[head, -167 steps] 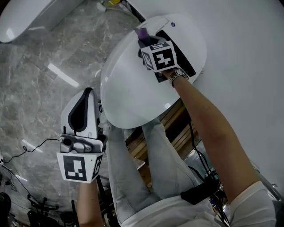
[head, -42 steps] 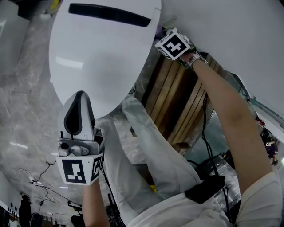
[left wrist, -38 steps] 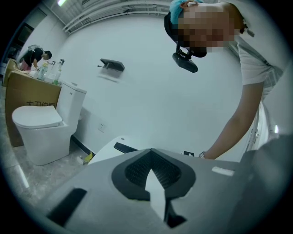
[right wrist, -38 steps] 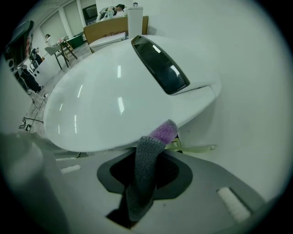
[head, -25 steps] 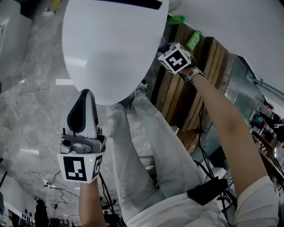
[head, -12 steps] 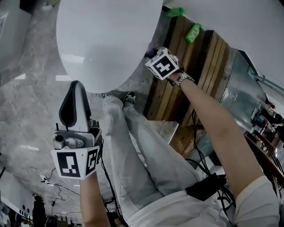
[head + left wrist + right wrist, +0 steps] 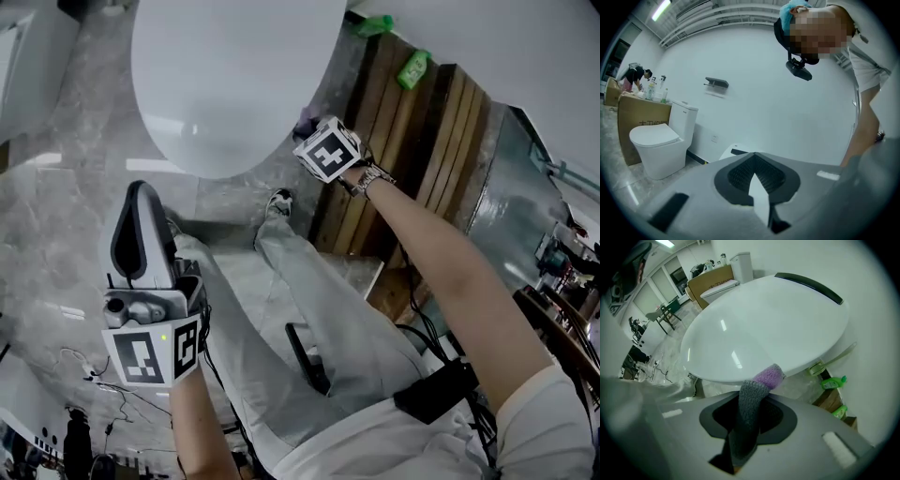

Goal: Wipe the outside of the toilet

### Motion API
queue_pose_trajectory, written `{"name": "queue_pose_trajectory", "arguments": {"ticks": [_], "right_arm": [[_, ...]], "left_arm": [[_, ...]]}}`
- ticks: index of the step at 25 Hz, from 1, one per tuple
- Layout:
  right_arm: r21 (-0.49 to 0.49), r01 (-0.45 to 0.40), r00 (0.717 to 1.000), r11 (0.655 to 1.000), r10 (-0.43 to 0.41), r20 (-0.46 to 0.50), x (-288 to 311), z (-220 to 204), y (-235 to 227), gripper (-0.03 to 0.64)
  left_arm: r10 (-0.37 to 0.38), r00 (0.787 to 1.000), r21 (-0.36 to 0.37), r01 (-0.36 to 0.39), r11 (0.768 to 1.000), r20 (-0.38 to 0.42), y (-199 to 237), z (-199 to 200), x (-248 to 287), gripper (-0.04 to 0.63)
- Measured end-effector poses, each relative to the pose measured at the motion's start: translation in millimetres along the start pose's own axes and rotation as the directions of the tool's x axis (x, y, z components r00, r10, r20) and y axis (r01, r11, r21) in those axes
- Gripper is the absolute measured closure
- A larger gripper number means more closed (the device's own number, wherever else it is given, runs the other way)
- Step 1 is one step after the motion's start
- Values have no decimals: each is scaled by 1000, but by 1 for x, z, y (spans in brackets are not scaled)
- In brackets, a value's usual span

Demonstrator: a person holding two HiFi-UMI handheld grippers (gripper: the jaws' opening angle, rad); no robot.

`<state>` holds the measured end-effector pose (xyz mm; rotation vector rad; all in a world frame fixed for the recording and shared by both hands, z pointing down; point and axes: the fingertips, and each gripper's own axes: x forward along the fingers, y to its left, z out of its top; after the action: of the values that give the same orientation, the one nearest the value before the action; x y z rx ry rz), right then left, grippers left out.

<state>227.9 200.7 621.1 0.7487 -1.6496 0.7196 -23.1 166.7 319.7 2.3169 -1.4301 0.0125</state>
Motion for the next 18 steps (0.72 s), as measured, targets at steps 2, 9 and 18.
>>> {"name": "queue_pose_trajectory", "arguments": {"ticks": [2,9,18], "right_arm": [[18,12,1000,1000,-11,-9,0,1,15,523],[165,69,997,984,-61,-53,5,-7,38,523],[395,90,995,914,-63,-80,23,-5,117,523]], "left_arm": [[-14,1000,-6,14,1000,-5,10,-3,-14,591],[-130,990,9,130,991,-52,31,-9,-29,591],[-209,972,-11,209,978,-107,104,-2,-65,591]]}}
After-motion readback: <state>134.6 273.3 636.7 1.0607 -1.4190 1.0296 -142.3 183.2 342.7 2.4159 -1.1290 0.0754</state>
